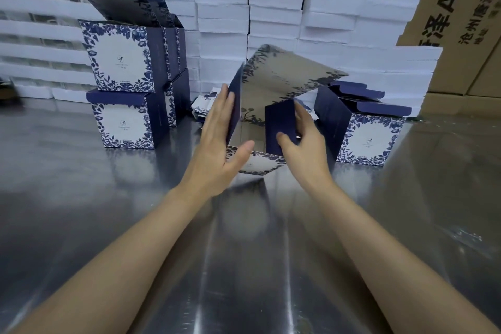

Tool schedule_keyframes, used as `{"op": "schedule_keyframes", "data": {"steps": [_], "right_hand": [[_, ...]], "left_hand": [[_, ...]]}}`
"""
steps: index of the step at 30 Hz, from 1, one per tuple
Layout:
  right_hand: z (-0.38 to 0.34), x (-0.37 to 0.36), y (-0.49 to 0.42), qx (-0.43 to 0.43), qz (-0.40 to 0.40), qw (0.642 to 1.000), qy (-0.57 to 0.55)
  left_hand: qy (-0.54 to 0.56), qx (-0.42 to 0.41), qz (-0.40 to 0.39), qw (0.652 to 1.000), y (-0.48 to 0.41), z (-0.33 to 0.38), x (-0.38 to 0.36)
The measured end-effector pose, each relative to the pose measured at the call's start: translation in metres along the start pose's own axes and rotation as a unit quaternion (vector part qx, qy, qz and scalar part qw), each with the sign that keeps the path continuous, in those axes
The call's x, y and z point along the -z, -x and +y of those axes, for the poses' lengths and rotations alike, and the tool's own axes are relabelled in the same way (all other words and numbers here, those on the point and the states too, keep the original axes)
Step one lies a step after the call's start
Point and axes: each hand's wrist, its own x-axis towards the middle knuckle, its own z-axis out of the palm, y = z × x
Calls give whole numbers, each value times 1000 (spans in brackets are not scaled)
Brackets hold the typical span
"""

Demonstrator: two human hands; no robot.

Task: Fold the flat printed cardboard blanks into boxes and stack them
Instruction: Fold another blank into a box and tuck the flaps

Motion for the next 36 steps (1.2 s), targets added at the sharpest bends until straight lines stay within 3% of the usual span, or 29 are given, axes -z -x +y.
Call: {"op": "schedule_keyframes", "data": {"steps": [6, 9, 12, 16, 19, 23, 27, 31, 36], "right_hand": [[-24, 17, 0, 26, -87, 995, -27], [-26, 26, -8, 25, -62, 998, -21], [-21, 32, -13, -44, -67, 993, -85], [-10, 28, -16, -151, -58, 973, -163], [-6, 26, -17, -175, -40, 962, -205], [-5, 22, -11, -232, -13, 920, -316], [-4, 20, -9, -214, -31, 920, -328], [-1, 12, -9, -169, 43, 941, -291], [-5, 8, 4, 20, 73, 973, -218]], "left_hand": [[148, 196, 77, 966, -5, -1, 0], [190, 262, 44, 945, -2, -6, -4], [197, 207, 10, 958, 0, 2, -6], [122, 61, -38, 990, -1, 14, -12], [111, 30, -32, 993, 0, 16, -12], [73, -31, -40, 996, -3, 7, -3], [30, -69, -54, 996, -5, 4, 3], [3, -48, -47, 998, -7, 2, 6], [3, -12, -30, 999, -8, -1, 13]]}}
